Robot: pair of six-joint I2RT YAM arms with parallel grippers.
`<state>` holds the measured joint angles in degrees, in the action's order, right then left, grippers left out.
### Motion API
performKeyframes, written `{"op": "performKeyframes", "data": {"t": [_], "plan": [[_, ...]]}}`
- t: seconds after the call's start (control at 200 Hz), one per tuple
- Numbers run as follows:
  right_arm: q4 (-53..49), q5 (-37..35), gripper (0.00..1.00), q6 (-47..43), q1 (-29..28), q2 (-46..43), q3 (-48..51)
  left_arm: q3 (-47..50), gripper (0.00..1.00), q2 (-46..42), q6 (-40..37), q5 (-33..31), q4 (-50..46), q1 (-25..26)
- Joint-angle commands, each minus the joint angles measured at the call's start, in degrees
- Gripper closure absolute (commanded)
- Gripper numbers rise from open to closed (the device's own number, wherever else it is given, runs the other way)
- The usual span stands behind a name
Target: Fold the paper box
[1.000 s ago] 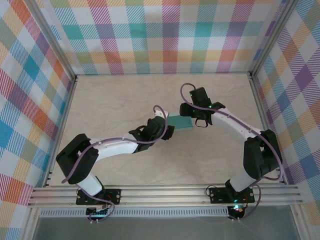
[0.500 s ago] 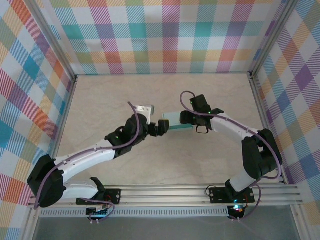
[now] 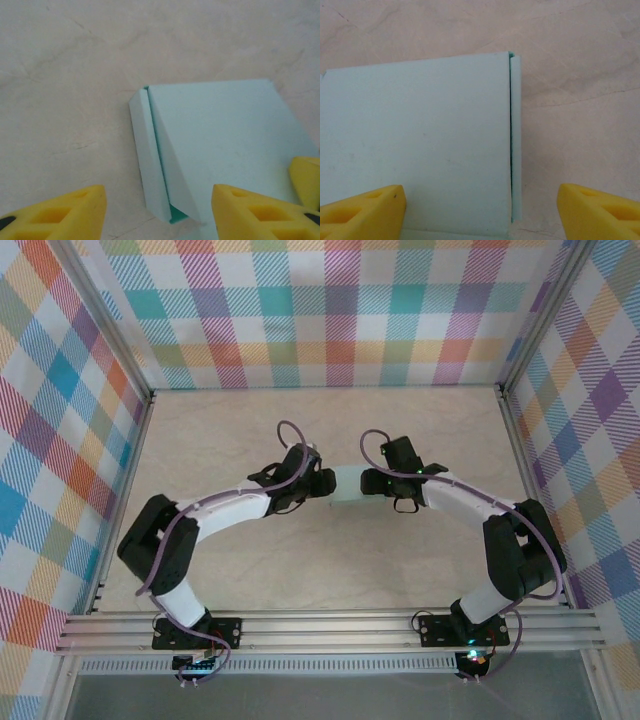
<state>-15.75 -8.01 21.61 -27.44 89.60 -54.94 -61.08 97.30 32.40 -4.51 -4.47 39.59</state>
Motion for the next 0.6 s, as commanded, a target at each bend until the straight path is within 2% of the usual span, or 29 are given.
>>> {"op": "performKeyframes", "data": {"t": [0.0, 0.255, 0.595], "plan": [[0.4, 0.0, 0.21, -1.2, -0.2, 1.6, 1.2, -2.0, 0.45, 3.3, 0.8, 2.1, 0.2, -0.7], [0.8, -0.3, 0.23, -1.4, -0.1, 4.0, 2.0, 2.0, 0.64, 7.3, 3.4, 1.7, 4.7, -0.7], [1.6, 0.9, 0.25, -4.1, 0.1, 3.7, 0.8, 1.4, 0.65, 8.4, 1.6, 0.9, 3.3, -0.8]]}}
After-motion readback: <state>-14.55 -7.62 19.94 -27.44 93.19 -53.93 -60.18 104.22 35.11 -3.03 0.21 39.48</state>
